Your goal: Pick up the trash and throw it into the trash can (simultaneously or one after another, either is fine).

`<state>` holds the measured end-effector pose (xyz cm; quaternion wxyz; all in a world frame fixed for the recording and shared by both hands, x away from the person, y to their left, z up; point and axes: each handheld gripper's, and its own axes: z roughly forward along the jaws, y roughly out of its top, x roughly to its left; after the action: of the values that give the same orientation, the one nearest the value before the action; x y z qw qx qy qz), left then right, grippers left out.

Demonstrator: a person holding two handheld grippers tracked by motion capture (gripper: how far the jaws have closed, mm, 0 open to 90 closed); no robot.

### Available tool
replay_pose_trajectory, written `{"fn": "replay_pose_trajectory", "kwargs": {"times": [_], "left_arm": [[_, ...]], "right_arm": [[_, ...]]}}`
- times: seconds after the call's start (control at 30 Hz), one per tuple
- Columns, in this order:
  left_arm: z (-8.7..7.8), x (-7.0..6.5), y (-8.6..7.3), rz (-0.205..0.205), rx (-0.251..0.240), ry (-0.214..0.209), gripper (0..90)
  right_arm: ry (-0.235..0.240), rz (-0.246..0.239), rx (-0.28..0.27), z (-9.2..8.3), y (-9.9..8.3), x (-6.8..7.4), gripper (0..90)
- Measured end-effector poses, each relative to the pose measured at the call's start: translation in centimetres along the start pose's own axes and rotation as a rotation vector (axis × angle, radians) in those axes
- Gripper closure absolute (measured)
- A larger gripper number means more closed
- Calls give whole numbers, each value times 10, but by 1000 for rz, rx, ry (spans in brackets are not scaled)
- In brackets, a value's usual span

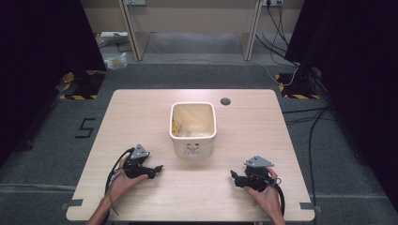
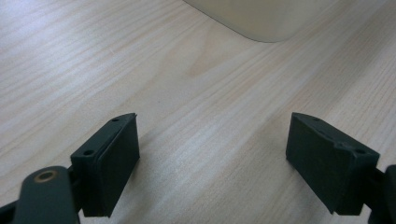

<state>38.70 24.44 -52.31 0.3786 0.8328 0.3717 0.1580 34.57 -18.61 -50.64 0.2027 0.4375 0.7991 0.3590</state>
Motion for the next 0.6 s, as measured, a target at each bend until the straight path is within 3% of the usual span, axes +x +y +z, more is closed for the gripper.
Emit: {"fn": "replay_pose_trajectory", "kwargs": {"times": [0.3, 0.6], "left_arm": [[0, 0, 0, 0, 0, 0, 162], [0, 0, 0, 1, 0, 0, 162]], "right_arm": [[-1, 4, 23, 2, -12, 0, 228], [-19, 18, 40, 1, -13, 2, 182]]}}
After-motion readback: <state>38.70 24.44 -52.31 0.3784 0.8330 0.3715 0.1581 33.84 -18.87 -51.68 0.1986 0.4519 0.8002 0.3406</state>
